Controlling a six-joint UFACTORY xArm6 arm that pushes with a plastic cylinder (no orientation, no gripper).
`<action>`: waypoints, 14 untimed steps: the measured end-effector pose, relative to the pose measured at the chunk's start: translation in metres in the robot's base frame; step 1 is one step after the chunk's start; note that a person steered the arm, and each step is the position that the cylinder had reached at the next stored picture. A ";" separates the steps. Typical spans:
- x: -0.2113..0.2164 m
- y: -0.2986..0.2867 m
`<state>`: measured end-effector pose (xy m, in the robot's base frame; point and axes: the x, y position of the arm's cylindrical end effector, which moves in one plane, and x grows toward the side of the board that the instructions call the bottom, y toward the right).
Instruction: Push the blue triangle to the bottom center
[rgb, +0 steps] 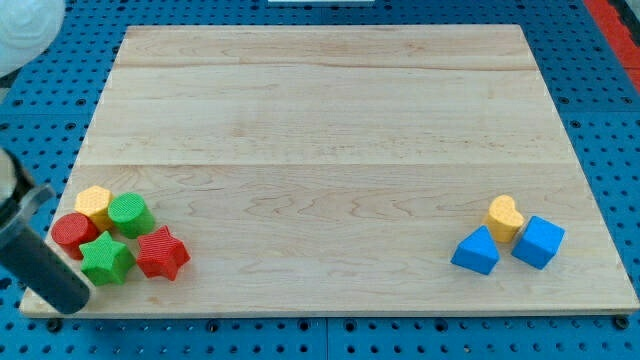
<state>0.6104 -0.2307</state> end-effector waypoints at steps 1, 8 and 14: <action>-0.013 0.007; -0.058 0.374; -0.049 0.235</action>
<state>0.5614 0.0044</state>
